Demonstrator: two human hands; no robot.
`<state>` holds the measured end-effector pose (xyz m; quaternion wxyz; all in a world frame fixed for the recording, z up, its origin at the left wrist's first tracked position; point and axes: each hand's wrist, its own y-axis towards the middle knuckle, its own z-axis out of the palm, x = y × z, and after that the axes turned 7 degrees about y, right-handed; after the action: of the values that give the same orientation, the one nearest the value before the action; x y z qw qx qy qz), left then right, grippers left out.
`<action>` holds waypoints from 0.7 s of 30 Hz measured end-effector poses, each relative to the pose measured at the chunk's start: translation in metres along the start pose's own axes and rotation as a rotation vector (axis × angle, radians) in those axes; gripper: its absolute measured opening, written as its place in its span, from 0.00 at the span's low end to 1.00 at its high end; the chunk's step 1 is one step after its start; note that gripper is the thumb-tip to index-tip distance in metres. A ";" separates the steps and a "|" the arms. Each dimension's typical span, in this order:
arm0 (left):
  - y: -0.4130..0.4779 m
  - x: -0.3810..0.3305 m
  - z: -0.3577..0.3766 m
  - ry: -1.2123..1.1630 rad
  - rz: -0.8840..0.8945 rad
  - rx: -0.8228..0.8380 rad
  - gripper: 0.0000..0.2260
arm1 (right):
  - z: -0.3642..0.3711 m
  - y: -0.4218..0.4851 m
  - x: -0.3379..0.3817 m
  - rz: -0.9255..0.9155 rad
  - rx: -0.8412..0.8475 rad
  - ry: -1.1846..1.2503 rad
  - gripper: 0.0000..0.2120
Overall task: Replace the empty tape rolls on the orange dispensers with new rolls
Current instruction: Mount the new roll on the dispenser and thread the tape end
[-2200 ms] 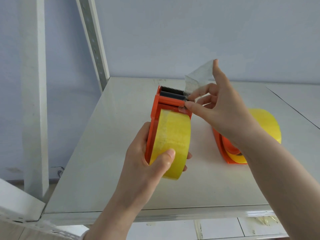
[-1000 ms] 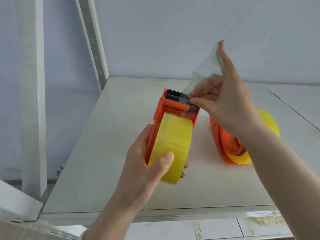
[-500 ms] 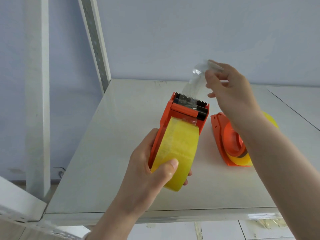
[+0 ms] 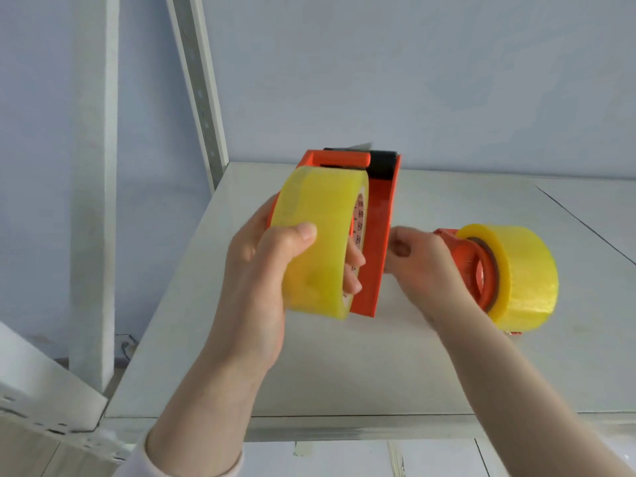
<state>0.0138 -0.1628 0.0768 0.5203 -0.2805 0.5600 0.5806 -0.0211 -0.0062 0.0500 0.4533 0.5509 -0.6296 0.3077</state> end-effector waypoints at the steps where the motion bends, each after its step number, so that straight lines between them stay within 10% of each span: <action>1: 0.001 0.001 0.002 0.004 -0.012 -0.007 0.15 | 0.005 -0.008 -0.002 0.029 0.014 0.078 0.10; 21: -0.007 0.038 0.022 0.088 -0.228 -0.168 0.18 | 0.039 -0.093 -0.024 0.531 -0.008 1.335 0.13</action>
<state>0.0141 -0.1326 0.0450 0.5327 -0.4098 0.4962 0.5496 0.0599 -0.0494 0.0025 0.6535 0.0720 -0.3319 0.6765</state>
